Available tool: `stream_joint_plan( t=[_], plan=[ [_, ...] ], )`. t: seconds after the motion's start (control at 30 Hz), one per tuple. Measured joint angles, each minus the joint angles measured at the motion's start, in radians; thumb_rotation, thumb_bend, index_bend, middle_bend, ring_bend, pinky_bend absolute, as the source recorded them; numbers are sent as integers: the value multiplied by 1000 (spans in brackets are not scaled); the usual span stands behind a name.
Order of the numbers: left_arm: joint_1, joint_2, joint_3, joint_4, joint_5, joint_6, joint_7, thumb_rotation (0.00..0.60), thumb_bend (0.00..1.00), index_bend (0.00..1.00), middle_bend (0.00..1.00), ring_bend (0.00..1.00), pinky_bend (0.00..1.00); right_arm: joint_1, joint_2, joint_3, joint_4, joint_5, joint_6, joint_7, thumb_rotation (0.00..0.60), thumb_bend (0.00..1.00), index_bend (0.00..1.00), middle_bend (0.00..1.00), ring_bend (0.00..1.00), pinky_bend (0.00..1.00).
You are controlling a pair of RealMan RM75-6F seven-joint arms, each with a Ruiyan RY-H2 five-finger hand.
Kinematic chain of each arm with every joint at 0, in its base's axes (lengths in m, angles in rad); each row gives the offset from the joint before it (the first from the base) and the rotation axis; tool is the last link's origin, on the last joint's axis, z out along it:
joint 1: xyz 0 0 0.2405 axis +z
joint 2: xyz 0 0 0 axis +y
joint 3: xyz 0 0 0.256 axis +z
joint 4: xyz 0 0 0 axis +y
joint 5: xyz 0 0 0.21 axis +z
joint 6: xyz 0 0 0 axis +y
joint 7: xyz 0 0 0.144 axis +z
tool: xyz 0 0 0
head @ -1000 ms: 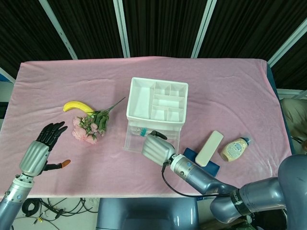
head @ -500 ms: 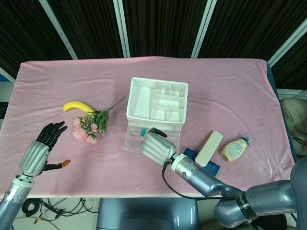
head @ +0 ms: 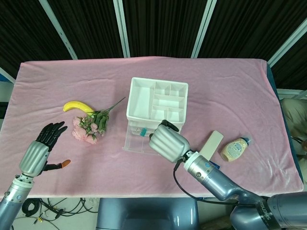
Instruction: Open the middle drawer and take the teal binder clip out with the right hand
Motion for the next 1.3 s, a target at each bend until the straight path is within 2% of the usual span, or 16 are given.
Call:
stream_joint_plan(
  t=[0.17,0.4,0.63,0.77,0.9,1.3],
  plan=[
    [3,0,3,-3,6,6,7,600,0,0,0,0,0,-61,92,-12,-27,-59,23,41,600,185,757,973,951,777],
    [6,1,4,-7,10,13,16,600,0,0,0,0,0,-206,232,-46,-27,-196,50,164,600,186,758,973,951,776],
    [6,0,5,-7,12,12,19,600,0,0,0,0,0,-348,270,-83,43,-297,57,277,600,186,758,973,951,777],
    [6,0,5,-7,12,12,21,600,0,0,0,0,0,-414,242,-93,113,-326,45,308,600,187,758,973,950,776],
    [6,0,4,-7,11,11,20,600,0,0,0,0,0,-460,176,-92,179,-329,27,318,600,187,757,973,950,777],
    [5,-1,3,-6,8,7,16,600,0,0,0,0,0,-551,-29,-64,351,-265,-17,287,600,184,757,973,948,777]
  ],
)
